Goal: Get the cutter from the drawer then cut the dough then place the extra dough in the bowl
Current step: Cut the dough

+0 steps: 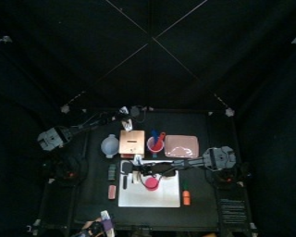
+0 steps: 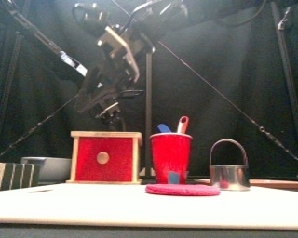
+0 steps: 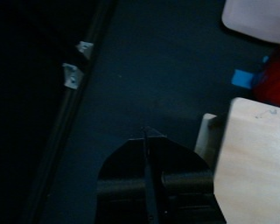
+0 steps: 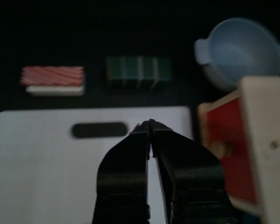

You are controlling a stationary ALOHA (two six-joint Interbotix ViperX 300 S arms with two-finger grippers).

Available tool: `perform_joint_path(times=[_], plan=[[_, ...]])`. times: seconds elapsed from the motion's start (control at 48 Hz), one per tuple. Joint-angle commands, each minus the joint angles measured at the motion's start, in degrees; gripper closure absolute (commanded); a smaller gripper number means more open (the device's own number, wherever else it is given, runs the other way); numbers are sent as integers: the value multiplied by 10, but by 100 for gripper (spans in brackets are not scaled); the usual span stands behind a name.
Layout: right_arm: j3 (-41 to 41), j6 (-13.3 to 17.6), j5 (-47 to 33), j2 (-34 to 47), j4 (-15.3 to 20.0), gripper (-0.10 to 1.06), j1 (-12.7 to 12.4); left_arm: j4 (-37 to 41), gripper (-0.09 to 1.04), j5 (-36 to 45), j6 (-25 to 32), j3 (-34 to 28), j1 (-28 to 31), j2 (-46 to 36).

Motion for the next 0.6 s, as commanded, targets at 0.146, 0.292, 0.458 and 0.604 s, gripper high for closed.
perform_joint_path(times=[0.146, 0.292, 0.458, 0.604], plan=[[84, 0, 54, -122, 52, 72, 2, -35, 62, -103, -1, 49, -60, -73], [148, -2, 68, -181, 85, 72, 4, -71, 62, -187, -1, 99, -134, -106], [214, -3, 68, -226, 151, 71, 4, -120, 62, -311, -1, 155, -241, -148], [243, -6, 69, -231, 175, 56, 7, -139, 62, -425, -2, 204, -332, -178]])
